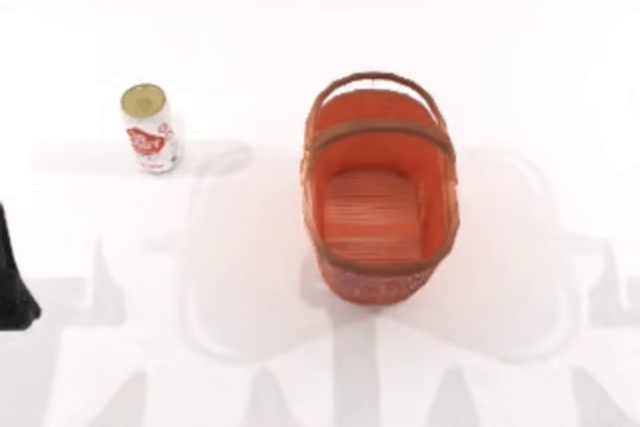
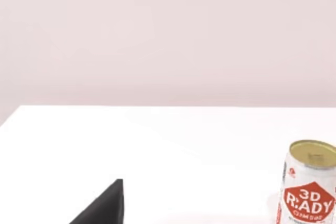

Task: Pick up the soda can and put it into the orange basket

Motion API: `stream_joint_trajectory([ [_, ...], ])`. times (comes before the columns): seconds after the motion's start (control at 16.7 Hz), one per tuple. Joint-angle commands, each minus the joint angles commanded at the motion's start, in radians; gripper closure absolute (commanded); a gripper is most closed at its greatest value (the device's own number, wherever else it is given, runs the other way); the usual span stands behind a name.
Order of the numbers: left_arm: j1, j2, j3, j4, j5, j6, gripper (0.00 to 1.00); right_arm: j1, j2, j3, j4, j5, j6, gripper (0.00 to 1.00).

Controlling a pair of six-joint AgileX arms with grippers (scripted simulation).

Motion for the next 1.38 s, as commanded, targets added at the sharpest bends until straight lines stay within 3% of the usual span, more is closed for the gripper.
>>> stream_joint_trajectory([
  [0.24,-0.01,0.029,0.029,-0.025,0.007,0.01,0.0,0.0,0.0,0.0,0.0,0.0,0.0,0.0],
  [0.54,-0.071,0.271,0.269,-0.223,0.041,0.087,0.0,0.0,0.0,0.0,0.0,0.0,0.0,0.0],
  [0.96,-0.156,0.896,0.877,-0.669,0.066,0.261,0.0,0.0,0.0,0.0,0.0,0.0,0.0,0.0],
  [1.38,-0.198,1.667,1.57,-1.092,0.05,0.444,0.0,0.0,0.0,0.0,0.0,0.0,0.0,0.0],
])
